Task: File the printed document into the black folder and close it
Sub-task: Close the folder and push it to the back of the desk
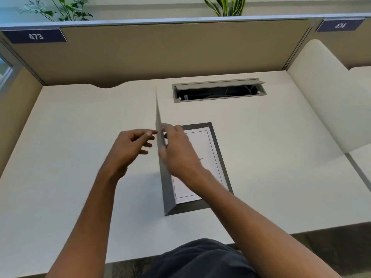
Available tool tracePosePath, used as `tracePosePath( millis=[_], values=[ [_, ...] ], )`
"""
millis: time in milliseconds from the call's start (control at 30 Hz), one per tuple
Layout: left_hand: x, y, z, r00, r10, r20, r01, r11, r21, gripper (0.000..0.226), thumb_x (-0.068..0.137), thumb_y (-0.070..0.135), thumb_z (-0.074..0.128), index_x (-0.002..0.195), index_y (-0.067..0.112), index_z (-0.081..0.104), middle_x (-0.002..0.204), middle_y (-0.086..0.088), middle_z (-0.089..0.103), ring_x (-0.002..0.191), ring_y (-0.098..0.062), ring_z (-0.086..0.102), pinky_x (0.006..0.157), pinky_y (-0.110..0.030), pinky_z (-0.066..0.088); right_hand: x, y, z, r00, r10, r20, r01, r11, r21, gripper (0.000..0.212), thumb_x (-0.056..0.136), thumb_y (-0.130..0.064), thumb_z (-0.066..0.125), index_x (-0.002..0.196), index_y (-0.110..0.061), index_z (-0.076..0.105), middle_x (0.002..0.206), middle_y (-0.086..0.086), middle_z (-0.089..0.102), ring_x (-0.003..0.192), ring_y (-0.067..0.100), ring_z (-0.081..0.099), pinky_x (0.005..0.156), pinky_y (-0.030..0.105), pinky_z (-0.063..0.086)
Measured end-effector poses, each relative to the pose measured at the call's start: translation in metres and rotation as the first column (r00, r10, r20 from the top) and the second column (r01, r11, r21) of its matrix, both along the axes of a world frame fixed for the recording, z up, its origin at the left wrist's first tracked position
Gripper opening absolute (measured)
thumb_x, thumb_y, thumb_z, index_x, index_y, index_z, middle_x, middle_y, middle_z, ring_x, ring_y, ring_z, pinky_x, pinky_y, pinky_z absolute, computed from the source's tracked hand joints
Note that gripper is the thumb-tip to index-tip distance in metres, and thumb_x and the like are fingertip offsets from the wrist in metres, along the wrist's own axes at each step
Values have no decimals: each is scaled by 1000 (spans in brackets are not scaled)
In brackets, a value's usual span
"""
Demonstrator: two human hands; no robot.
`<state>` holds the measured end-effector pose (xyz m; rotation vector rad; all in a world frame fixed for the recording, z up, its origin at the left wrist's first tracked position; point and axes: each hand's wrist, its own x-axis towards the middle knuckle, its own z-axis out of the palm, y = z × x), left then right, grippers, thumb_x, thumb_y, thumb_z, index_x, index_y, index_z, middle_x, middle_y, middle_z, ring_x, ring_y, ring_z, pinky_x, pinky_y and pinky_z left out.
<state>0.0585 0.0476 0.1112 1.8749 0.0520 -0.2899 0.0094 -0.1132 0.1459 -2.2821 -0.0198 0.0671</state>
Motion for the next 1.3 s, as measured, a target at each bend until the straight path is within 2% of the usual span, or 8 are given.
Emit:
tracePosePath(
  millis=[67, 133, 200, 333, 567, 733, 933, 1300],
  values=[
    [-4, -6, -21, 998, -68, 9, 67, 996, 63, 23, 100, 33, 63, 118, 37, 77, 114, 10, 77, 106, -9, 71, 92, -39, 60, 1, -23, -5, 998, -68, -1, 68, 997, -32, 43, 90, 0, 53, 131, -13, 50, 123, 7, 46, 101, 29, 61, 90, 46, 54],
    [-10, -13, -43, 992, -127, 12, 123, 977, 174, 27, 97, 40, 66, 122, 43, 73, 125, 10, 73, 114, -6, 66, 100, -40, 55, 2, -47, -10, 991, -135, -8, 135, 989, -53, 44, 91, 1, 51, 131, -16, 52, 122, 6, 48, 96, 21, 58, 87, 37, 54],
    [-15, -22, -65, 982, -189, 3, 178, 931, 320, 37, 95, 45, 67, 132, 46, 66, 145, 3, 61, 134, -15, 56, 110, -43, 48, 3, -72, -19, 976, -216, -29, 213, 973, -91, 48, 91, 0, 56, 135, -18, 51, 123, 5, 51, 97, 18, 56, 84, 30, 50],
    [-24, -45, -96, 950, -300, -81, 303, 834, 461, 61, 92, 42, 72, 149, 45, 49, 168, -6, 30, 154, -28, 30, 123, -48, 30, 6, -112, -51, 929, -348, -126, 328, 932, -155, 62, 85, -3, 65, 142, -19, 47, 122, 7, 57, 105, 26, 62, 89, 33, 51],
    [-33, -75, -139, 954, -296, -55, 278, 796, 538, 68, 91, 43, 73, 153, 41, 44, 172, -9, 15, 159, -28, 11, 128, -45, 20, 3, -145, -115, 876, -393, -281, 345, 916, -205, 60, 83, -13, 69, 138, -13, 45, 126, 10, 42, 112, 31, 53, 93, 35, 47],
    [-37, -93, -150, 954, -296, -41, 233, 650, 723, 67, 94, 48, 66, 155, 41, 39, 173, -11, 8, 160, -31, 5, 127, -47, 20, -4, -149, -152, 859, -363, -362, 271, 921, -281, 61, 86, -20, 72, 137, -8, 42, 133, 14, 39, 128, 32, 40, 100, 37, 43],
    [-44, -107, -152, 966, -257, -43, 184, 555, 811, 65, 98, 51, 59, 157, 43, 34, 173, -9, 3, 160, -28, -1, 126, -51, 20, -8, -146, -171, 892, -329, -311, 207, 907, -367, 62, 86, -29, 74, 134, -7, 43, 134, 16, 41, 126, 34, 41, 106, 41, 43],
    [-47, -110, -153, 972, -229, -49, 168, 536, 827, 62, 99, 54, 55, 156, 45, 34, 173, -7, 5, 161, -26, -2, 127, -55, 12, -26, -149, -185, 958, -226, -176, 121, 876, -466, 68, 89, -35, 69, 147, -16, 38, 148, 13, 33, 137, 31, 34, 112, 40, 39]
  ],
)
